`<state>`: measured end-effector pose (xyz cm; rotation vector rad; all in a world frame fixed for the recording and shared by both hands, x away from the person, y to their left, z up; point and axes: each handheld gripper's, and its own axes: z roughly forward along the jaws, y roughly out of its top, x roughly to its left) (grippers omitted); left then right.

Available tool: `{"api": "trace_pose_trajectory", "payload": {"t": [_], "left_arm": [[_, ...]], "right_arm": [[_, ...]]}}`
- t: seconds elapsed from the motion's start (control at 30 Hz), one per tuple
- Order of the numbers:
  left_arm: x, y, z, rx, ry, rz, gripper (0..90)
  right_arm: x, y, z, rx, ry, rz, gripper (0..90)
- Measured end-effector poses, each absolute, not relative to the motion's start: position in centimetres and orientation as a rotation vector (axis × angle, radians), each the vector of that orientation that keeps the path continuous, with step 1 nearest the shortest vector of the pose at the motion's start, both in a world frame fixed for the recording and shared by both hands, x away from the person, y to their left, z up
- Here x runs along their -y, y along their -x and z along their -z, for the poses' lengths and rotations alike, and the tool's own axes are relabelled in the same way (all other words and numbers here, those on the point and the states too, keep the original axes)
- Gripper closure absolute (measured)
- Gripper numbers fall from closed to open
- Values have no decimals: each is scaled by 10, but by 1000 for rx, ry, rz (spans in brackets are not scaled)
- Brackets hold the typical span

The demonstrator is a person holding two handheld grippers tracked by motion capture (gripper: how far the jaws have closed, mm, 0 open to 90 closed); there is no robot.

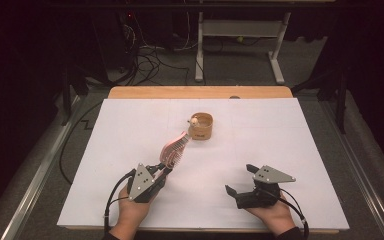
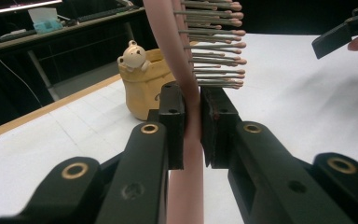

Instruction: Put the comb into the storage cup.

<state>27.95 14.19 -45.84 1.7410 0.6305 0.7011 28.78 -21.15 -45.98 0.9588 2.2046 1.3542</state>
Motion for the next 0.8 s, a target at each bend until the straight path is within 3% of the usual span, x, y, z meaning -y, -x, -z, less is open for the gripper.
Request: {"api": "trace_pose_trajectory", "payload": {"t": [0.8], "left_arm": [[-134, -278, 456, -626, -1724, -666, 794]], "right_arm": [[189, -288, 435, -2123, -902, -1467, 1]]}}
